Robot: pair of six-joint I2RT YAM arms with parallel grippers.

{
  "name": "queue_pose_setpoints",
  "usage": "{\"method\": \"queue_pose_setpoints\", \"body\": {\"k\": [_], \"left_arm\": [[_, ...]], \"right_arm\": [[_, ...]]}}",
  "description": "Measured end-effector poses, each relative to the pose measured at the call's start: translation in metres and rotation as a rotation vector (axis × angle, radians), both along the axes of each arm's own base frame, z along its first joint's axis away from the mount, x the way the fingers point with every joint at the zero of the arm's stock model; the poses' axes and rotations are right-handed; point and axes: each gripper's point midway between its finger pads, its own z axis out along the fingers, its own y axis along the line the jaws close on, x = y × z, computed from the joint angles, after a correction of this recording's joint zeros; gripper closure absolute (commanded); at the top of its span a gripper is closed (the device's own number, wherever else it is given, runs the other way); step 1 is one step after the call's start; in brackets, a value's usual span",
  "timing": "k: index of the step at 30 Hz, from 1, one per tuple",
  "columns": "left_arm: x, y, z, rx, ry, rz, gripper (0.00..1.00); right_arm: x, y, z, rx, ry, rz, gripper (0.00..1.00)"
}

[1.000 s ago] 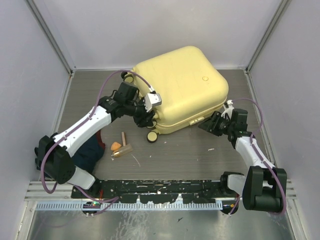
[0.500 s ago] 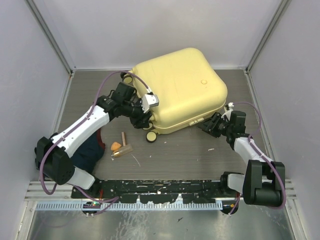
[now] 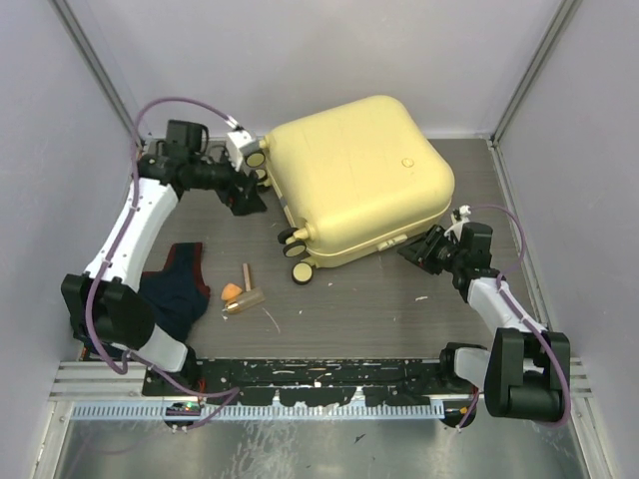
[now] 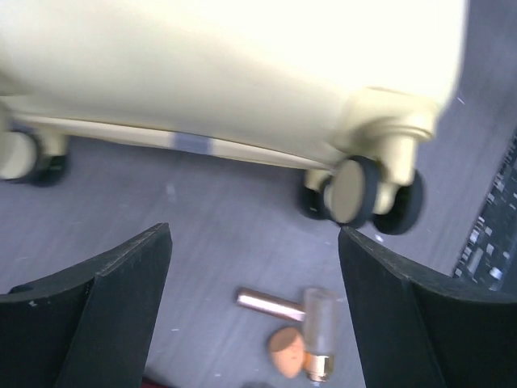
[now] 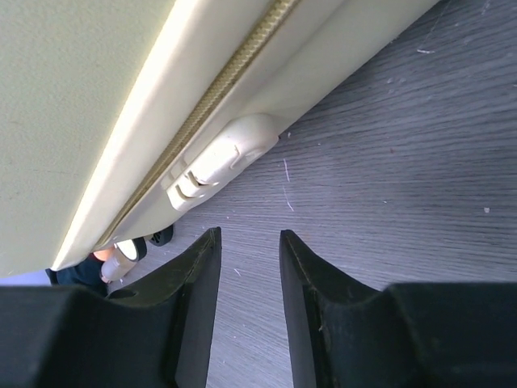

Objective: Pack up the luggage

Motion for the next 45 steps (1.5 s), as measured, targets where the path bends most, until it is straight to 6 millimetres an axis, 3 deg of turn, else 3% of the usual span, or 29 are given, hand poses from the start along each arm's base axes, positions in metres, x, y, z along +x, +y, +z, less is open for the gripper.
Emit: {"method": "queue_pose_setpoints", "body": {"k": [3,5,14,20,22,26,33,37,40,41,45], "left_arm": [[0.036,0.024,0.02,-0.012,-0.07,0.08,0.13],[0.061,0.036,0.019,0.008,-0.103,0.12,0.13],[0.175,0.077,-0.04,0.172,-0.143,0.218,0.09],[0.208,0.077,-0.057,0.174,-0.176,0.181,0.12],[0.219,0.072,-0.055,0.151,-0.196,0.161,0.2],[0.224,0.06,-0.054,0.097,-0.201,0.112,0.43],[0.214,0.047,-0.054,0.047,-0.21,0.02,0.84],[0.205,0.049,-0.055,0.04,-0.222,0.01,0.92],[0.184,0.051,-0.063,0.044,-0.186,0.015,0.94],[0.178,0.051,-0.055,0.043,-0.194,0.016,0.95],[0.152,0.052,-0.056,0.059,-0.162,0.04,0.94]], "right_arm": [[-0.002,-0.001,-0.004,-0.003,0.013,-0.007,0.6],[-0.004,-0.001,-0.006,-0.005,0.023,-0.01,0.6],[-0.006,-0.002,-0.009,-0.007,0.038,-0.013,0.6],[-0.007,-0.002,-0.011,-0.007,0.047,-0.014,0.6],[-0.008,-0.002,-0.011,-0.007,0.05,-0.014,0.6],[-0.007,-0.003,-0.012,-0.01,0.052,-0.019,0.6],[-0.002,-0.004,-0.019,-0.007,0.064,-0.034,0.61],[0.004,-0.006,-0.024,-0.005,0.079,-0.042,0.62],[0.013,-0.007,-0.024,-0.006,0.077,-0.045,0.63],[0.017,-0.007,-0.023,-0.006,0.075,-0.045,0.63],[0.027,-0.012,-0.026,-0.023,0.097,-0.046,0.64]]}}
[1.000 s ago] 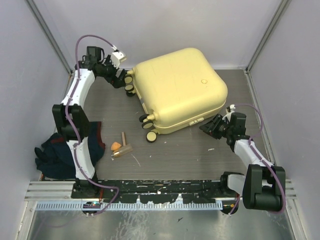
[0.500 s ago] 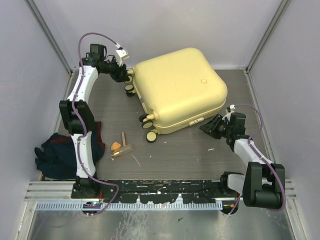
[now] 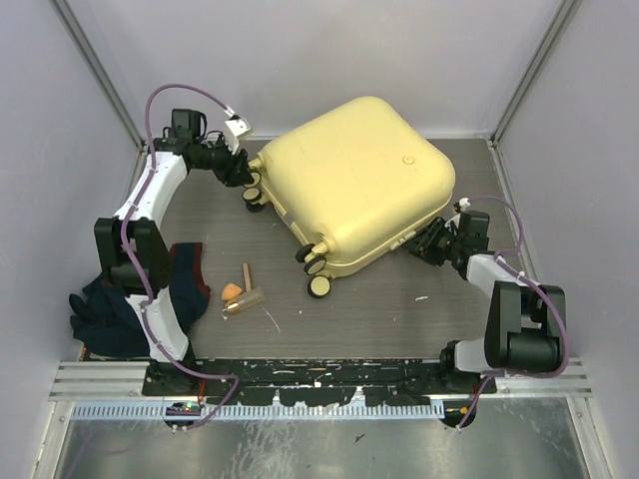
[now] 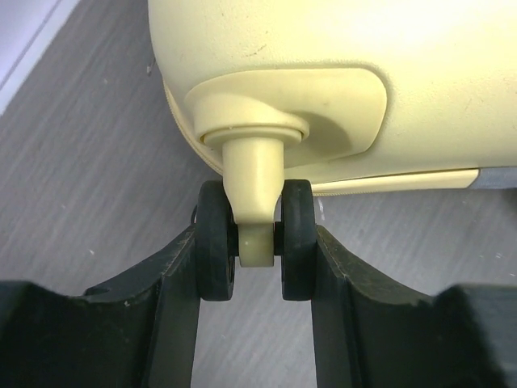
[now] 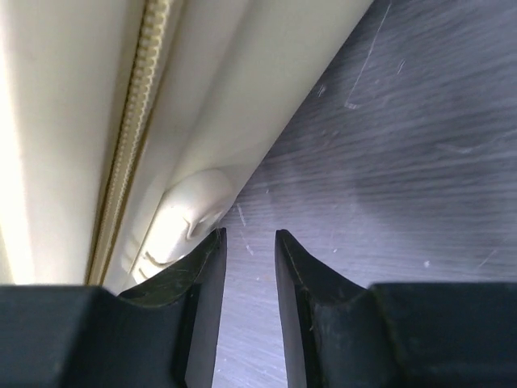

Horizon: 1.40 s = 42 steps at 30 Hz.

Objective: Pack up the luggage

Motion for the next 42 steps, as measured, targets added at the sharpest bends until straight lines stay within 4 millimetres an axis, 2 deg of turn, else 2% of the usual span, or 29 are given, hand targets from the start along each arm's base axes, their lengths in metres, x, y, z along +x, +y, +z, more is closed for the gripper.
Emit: {"method": "queue_pose_setpoints", "body": {"k": [6,10,12,14,18,21,23,27,29,31,33,35,38,40,42], "left_arm": [[-0.047,-0.004,-0.005,0.058,0.021,0.076,0.91],[-0.077,-0.017,-0.006,0.069,0.045,0.146,0.85],[-0.092,-0.028,-0.007,0.069,0.063,0.173,0.72],[-0.11,-0.041,-0.008,0.07,0.079,0.19,0.48],[-0.142,-0.06,-0.008,0.04,0.174,0.173,0.36],[-0.156,-0.06,-0.001,-0.036,0.257,0.124,0.27],[-0.152,-0.048,0.012,-0.122,0.282,0.131,0.25],[-0.124,0.008,0.04,-0.266,0.249,0.272,0.29],[-0.108,0.033,0.046,-0.306,0.226,0.353,0.33],[-0.098,0.038,0.044,-0.324,0.232,0.386,0.41],[-0.088,0.036,0.031,-0.328,0.269,0.407,0.48],[-0.074,0.036,0.004,-0.318,0.339,0.444,0.52],[-0.057,0.034,-0.051,-0.276,0.478,0.501,0.56],[-0.055,0.032,-0.086,-0.241,0.562,0.531,0.6],[-0.063,0.024,-0.11,-0.2,0.632,0.535,0.63]], "right_arm": [[0.025,-0.016,-0.003,-0.084,0.034,0.007,0.65],[0.051,-0.037,-0.002,-0.155,0.018,-0.005,0.65],[0.063,-0.05,-0.002,-0.185,0.007,-0.013,0.66],[0.077,-0.064,0.0,-0.212,-0.001,-0.028,0.66],[0.107,-0.096,0.006,-0.252,-0.028,-0.065,0.65],[0.119,-0.107,0.016,-0.279,-0.06,-0.066,0.62],[0.119,-0.11,0.02,-0.288,-0.071,-0.061,0.59],[0.108,-0.111,0.024,-0.302,-0.05,-0.046,0.55],[0.099,-0.109,0.032,-0.305,-0.047,-0.04,0.55],[0.094,-0.109,0.042,-0.309,-0.054,-0.04,0.55],[0.089,-0.108,0.049,-0.31,-0.058,-0.04,0.55],[0.084,-0.107,0.053,-0.308,-0.05,-0.04,0.55],[0.077,-0.106,0.05,-0.297,-0.02,-0.041,0.55],[0.07,-0.103,0.042,-0.284,0.014,-0.036,0.55],[0.064,-0.101,0.037,-0.273,0.04,-0.031,0.55]]}}
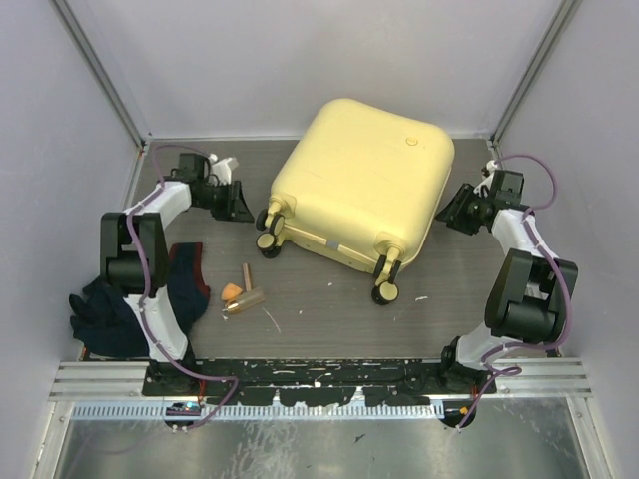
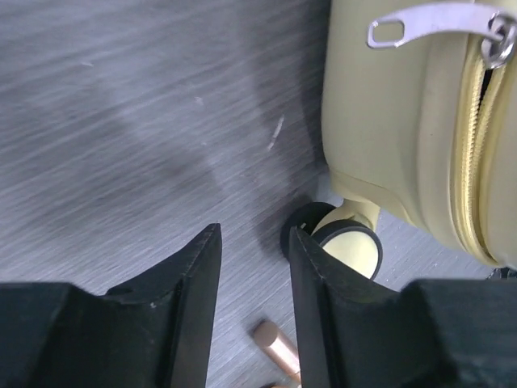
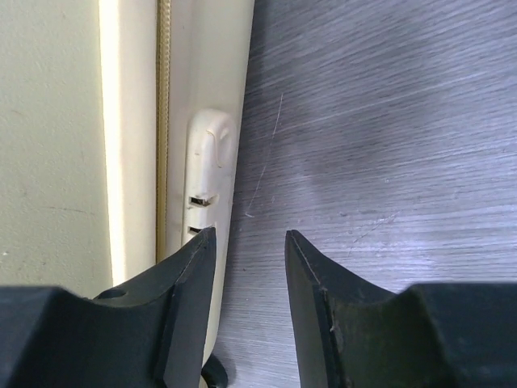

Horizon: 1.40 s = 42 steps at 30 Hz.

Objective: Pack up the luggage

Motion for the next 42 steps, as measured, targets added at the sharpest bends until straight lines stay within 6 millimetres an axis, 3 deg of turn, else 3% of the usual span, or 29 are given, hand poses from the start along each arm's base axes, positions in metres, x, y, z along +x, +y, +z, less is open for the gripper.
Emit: {"method": "queue_pose_setpoints", "body": {"k": [7,12,20,27,31,33,36,39,42], "left_arm": [[-0.035,-0.058,-0.017,0.011,0.073,-0.131,0.73],[-0.049,-0.074,-0.013,-0.009,0.031,-0.163,0.77],[-0.086,-0.114,-0.012,-0.057,0.05,-0.192,0.74],[-0.124,-0.15,-0.005,-0.185,0.066,-0.233,0.58],[-0.135,-0.148,0.029,-0.242,-0.056,-0.275,0.47],[-0.126,-0.138,0.047,-0.249,-0.144,-0.269,0.43],[-0.095,-0.108,0.063,-0.215,-0.285,-0.213,0.37],[-0.069,-0.077,0.06,-0.156,-0.33,-0.158,0.36],[-0.035,-0.063,0.062,-0.075,-0.381,-0.17,0.37]], "right_arm": [[-0.005,0.008,-0.018,0.047,0.07,0.013,0.55],[0.009,0.009,-0.029,0.058,0.105,0.03,0.55],[0.072,-0.013,-0.031,-0.028,0.081,0.084,0.56],[0.138,-0.025,-0.01,-0.094,-0.028,0.163,0.52],[0.163,-0.021,0.018,-0.114,-0.118,0.227,0.48],[0.168,-0.025,0.031,-0.137,-0.148,0.237,0.48],[0.169,-0.036,0.039,-0.137,-0.168,0.236,0.48],[0.159,-0.049,0.034,-0.122,-0.14,0.226,0.43],[0.146,-0.053,0.025,-0.088,-0.095,0.223,0.41]]}}
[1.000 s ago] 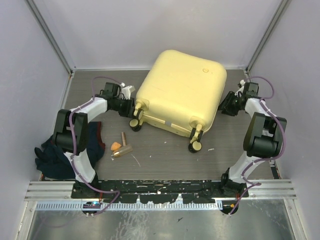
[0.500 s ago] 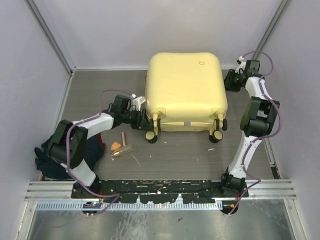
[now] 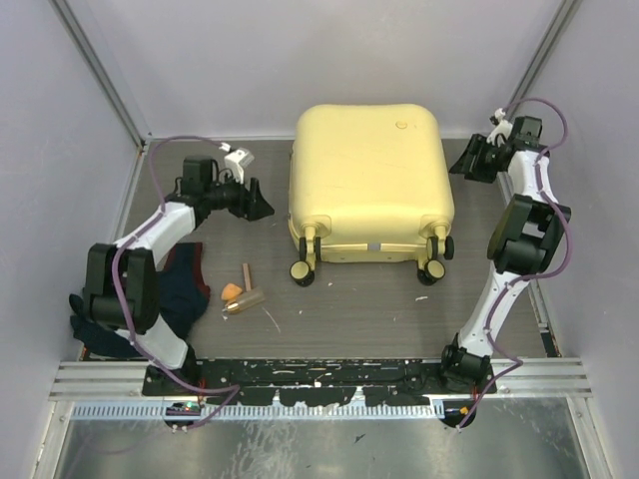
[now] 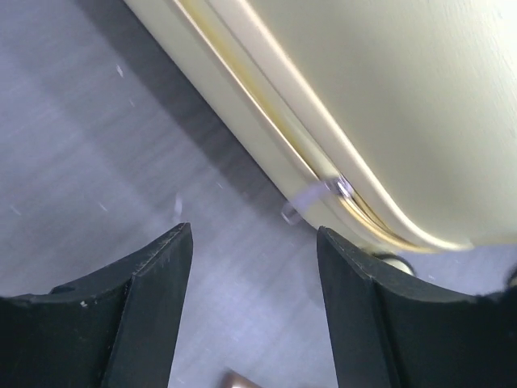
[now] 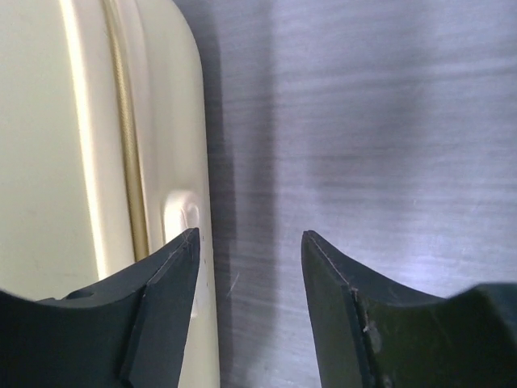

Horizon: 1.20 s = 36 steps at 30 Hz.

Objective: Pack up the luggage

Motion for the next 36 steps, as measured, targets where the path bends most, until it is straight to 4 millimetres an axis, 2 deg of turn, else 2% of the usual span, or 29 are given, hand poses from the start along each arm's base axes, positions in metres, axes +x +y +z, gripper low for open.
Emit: {"method": "queue_pose_setpoints", "body": {"k": [3,6,9,11,15,19,22,27,30,33,36], "left_arm": [[0.031,-0.002,0.004,0.04,-0.055,-0.026,0.4],[0.051,-0.007,-0.004,0.058,-0.062,-0.037,0.43],[0.068,-0.015,-0.014,0.065,-0.05,-0.05,0.44],[0.07,-0.025,-0.021,0.066,-0.038,-0.069,0.45],[0.055,-0.053,-0.025,0.073,-0.047,-0.152,0.47],[0.041,-0.059,-0.025,0.085,-0.075,-0.181,0.48],[0.026,-0.063,-0.023,0.077,-0.074,-0.203,0.45],[-0.009,-0.046,-0.014,0.051,-0.057,-0.238,0.39],[-0.027,-0.031,-0.004,0.063,-0.089,-0.248,0.39],[-0.032,-0.025,0.002,0.074,-0.12,-0.246,0.43],[-0.026,-0.024,-0.007,0.089,-0.105,-0.234,0.45]], "right_arm": [[-0.017,0.002,-0.013,0.029,0.058,-0.005,0.4],[-0.034,0.012,-0.024,0.049,0.118,0.004,0.41],[-0.036,0.013,-0.024,0.042,0.121,0.014,0.41],[-0.035,0.014,-0.023,0.034,0.116,0.026,0.42],[-0.032,0.011,-0.013,0.01,0.092,0.046,0.42],[-0.022,0.007,0.003,-0.016,0.043,0.07,0.43],[-0.025,0.01,0.001,-0.006,0.048,0.09,0.41],[-0.041,0.009,-0.001,0.035,0.093,0.107,0.34],[-0.05,0.001,0.004,0.061,0.111,0.094,0.31],[-0.067,-0.013,0.013,0.072,0.124,0.051,0.35],[-0.089,-0.02,0.025,0.058,0.128,0.01,0.4]]}}
